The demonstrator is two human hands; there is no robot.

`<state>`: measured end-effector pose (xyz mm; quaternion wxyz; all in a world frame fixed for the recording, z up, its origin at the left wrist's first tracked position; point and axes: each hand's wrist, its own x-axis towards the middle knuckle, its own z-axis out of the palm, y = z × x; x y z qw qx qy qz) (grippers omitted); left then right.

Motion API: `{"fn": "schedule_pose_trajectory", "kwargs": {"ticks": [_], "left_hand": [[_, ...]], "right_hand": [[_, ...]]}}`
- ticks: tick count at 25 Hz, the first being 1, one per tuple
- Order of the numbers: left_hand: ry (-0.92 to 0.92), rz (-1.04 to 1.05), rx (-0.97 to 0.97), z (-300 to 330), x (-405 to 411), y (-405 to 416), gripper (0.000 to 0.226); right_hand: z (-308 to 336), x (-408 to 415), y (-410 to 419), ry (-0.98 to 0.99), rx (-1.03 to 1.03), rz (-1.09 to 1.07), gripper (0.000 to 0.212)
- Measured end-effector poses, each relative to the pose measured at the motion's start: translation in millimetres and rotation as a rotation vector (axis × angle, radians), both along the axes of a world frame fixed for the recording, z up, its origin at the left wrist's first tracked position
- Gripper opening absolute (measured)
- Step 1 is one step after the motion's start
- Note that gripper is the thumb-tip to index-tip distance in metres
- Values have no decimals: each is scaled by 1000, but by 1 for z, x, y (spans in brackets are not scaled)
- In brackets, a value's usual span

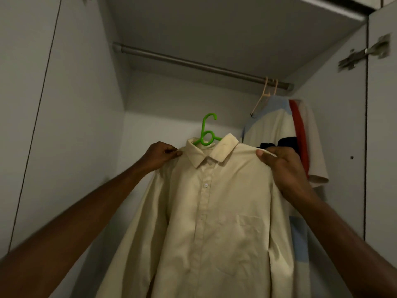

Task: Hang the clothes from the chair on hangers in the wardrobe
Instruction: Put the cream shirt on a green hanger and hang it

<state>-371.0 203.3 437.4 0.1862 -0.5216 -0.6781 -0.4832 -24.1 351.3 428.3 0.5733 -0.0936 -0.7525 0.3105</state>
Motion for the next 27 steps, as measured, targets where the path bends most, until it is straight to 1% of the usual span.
{"fn": "schedule_pose_trajectory", "kwargs": {"ticks": [2,4,5,6,9,11,14,17,19,21,22,24,25,27], "left_hand": [[50,204,40,11,0,21,41],[123,268,48,21,6,40,66],[164,285,57,27,11,48,72],[195,305,77,34,11,57,73],[188,386,133,59,7,91,59],[239,456,156,74,4,116,47],[372,519,206,96,-2,154,32],[389,554,184,117,-9,188,20],[399,556,219,130,-16,209,21],[389,543,249,138,-21,228,24],[392,518,238,142,-26,239,23],[416,466,175,148,-28,257,15],[413,439,156,152,-28,264,17],[406,412,162,161,-38,280,31]], "right_hand": [[29,-3,8,39,15,-34,25],[57,-6,16,43,74,-100,26],[71,-7,20,39,109,-137,26],[84,-9,24,39,131,-163,25],[115,-17,40,49,169,-211,22],[131,-24,53,59,205,-256,20],[150,-30,66,63,240,-291,25],[165,-38,78,52,264,-356,31],[179,-45,90,84,225,-354,33],[190,-51,101,120,177,-338,29],[193,-55,106,121,167,-351,25],[199,-60,114,98,152,-399,23],[201,-63,117,86,147,-416,23],[209,-69,122,84,160,-430,23]]}}
